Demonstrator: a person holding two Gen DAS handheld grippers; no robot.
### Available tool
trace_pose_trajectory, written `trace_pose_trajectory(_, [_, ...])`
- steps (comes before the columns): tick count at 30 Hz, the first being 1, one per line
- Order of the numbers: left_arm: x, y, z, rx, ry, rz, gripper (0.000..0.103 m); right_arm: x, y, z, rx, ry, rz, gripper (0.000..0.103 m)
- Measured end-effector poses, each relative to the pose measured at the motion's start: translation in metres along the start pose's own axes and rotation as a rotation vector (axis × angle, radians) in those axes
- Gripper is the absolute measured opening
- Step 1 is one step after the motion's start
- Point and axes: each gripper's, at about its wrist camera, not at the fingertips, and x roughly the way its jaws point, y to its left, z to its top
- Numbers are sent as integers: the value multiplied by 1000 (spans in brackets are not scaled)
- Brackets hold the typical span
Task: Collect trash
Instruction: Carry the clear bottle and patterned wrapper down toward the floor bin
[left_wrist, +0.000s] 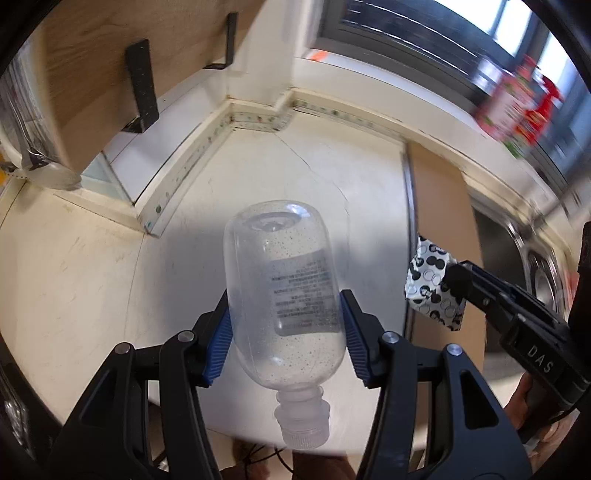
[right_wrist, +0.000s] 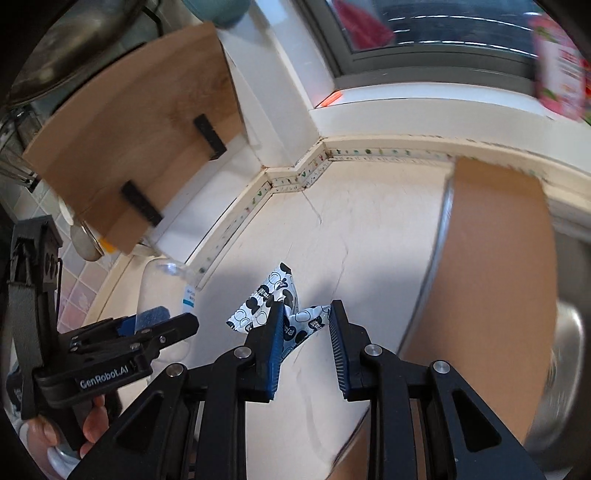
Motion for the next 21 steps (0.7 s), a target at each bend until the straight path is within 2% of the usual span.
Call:
trace_pose_trajectory(7, [-49, 3, -63, 124, 17, -76, 51, -66, 43, -95, 77, -36, -62, 23])
trace_pose_trajectory(12, [-72, 0, -106, 180, 47, -111, 51, -98, 67, -159, 110, -24, -88, 23])
trace_pose_trajectory(21, [-77, -7, -189, 246, 137, -124, 51, -112, 67, -258, 172, 49, -102, 23])
